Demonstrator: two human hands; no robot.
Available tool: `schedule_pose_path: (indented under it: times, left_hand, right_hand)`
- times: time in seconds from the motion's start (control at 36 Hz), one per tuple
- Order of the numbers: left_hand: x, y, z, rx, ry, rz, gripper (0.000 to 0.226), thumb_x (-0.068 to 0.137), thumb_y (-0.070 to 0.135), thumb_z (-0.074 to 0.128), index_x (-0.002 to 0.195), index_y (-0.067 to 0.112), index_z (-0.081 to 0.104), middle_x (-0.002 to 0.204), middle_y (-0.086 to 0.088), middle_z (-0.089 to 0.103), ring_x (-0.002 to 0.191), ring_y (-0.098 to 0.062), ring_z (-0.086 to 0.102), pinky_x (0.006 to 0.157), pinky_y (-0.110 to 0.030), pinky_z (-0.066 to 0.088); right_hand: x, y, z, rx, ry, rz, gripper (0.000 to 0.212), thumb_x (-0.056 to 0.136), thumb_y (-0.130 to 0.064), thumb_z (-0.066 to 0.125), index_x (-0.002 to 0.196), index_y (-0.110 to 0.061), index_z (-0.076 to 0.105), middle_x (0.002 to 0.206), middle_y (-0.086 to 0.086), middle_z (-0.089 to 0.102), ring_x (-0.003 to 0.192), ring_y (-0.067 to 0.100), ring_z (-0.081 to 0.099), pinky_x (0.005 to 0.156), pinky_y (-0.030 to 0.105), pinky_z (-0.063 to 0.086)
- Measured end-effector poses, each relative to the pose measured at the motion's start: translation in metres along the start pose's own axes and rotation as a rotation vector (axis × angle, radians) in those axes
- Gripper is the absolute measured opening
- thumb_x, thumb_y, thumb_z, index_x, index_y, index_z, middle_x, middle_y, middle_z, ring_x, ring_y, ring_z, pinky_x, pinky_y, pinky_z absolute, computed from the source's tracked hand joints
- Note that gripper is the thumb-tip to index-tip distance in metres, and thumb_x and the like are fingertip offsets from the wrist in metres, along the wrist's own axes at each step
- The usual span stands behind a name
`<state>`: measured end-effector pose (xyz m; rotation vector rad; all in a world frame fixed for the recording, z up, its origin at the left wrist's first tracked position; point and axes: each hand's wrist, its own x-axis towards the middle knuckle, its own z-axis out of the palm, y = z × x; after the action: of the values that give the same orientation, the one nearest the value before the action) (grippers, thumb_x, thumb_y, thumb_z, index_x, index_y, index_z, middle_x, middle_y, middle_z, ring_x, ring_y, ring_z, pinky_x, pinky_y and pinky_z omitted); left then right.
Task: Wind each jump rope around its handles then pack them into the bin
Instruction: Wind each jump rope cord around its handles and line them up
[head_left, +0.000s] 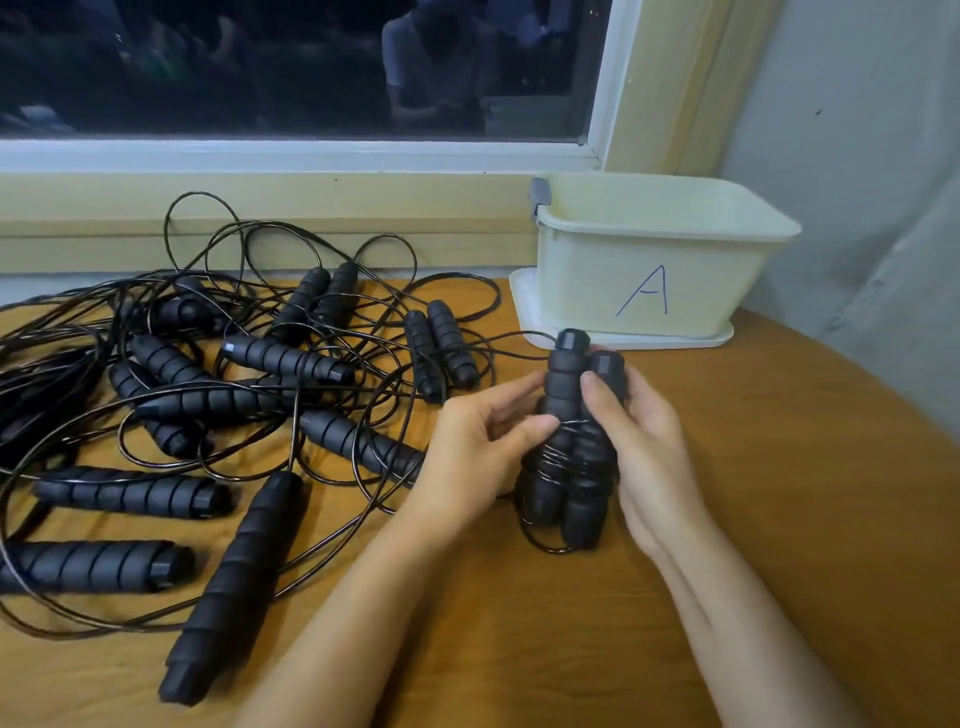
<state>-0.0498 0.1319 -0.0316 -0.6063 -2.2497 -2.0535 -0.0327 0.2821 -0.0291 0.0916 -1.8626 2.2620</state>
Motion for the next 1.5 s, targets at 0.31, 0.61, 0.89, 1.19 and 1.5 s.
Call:
schedule_pose_path:
  times: [0.31, 0.61, 0.89, 1.19, 1.5]
  left_hand:
    - [0.002, -0.003, -0.005, 0.060, -0.145, -0.036, 0.054, 0.088, 0.002, 0.066, 0.138, 0.017, 0.052, 0.131, 0.001, 0.063, 0.124, -0.008, 0.058, 0.104, -0.030, 0.047]
    - [0.006, 0.002, -0.008, -0.162, 0.330, -0.096, 0.045, 0.080, -0.001, 0.074, 0.124, 0.004, 0.064, 0.105, -0.007, 0.074, 0.099, -0.013, 0.071, 0.091, -0.036, 0.057]
    - [0.002, -0.002, -0.006, 0.030, 0.246, -0.018, 0.052, 0.079, 0.003, 0.078, 0.128, 0.007, 0.062, 0.117, 0.003, 0.070, 0.100, 0.005, 0.066, 0.084, -0.013, 0.052]
    - [0.002, -0.002, -0.005, 0.110, 0.114, 0.052, 0.052, 0.085, 0.001, 0.071, 0.135, 0.009, 0.055, 0.108, 0.017, 0.067, 0.104, 0.004, 0.066, 0.094, -0.019, 0.052]
    - [0.003, 0.000, -0.010, 0.000, 0.171, 0.133, 0.030, 0.084, 0.000, 0.069, 0.111, 0.013, 0.071, 0.116, 0.004, 0.070, 0.119, -0.007, 0.061, 0.103, -0.025, 0.048]
  right_hand:
    - [-0.003, 0.000, -0.006, 0.149, 0.056, 0.137, 0.036, 0.090, -0.030, 0.059, 0.116, -0.006, 0.066, 0.111, 0.017, 0.071, 0.100, 0.027, 0.069, 0.082, 0.033, 0.056]
    - [-0.009, 0.024, 0.010, -0.779, 0.141, -0.396, 0.070, 0.083, -0.053, 0.059, 0.145, -0.024, 0.045, 0.140, -0.004, 0.043, 0.130, 0.019, 0.045, 0.105, 0.038, 0.044]
    - [-0.014, 0.037, 0.017, -1.187, 0.086, -0.407, 0.104, 0.065, -0.035, 0.089, 0.151, -0.013, 0.036, 0.147, 0.012, 0.041, 0.125, 0.033, 0.046, 0.090, 0.038, 0.049]
    - [-0.013, 0.039, 0.014, -1.216, 0.251, -0.483, 0.091, 0.072, -0.025, 0.084, 0.150, -0.009, 0.038, 0.142, 0.012, 0.048, 0.119, 0.029, 0.047, 0.072, 0.036, 0.055]
    - [-0.012, 0.040, 0.014, -0.608, 0.137, -0.381, 0.074, 0.088, -0.039, 0.059, 0.154, -0.037, 0.026, 0.147, 0.001, 0.050, 0.134, 0.018, 0.049, 0.108, 0.041, 0.045]
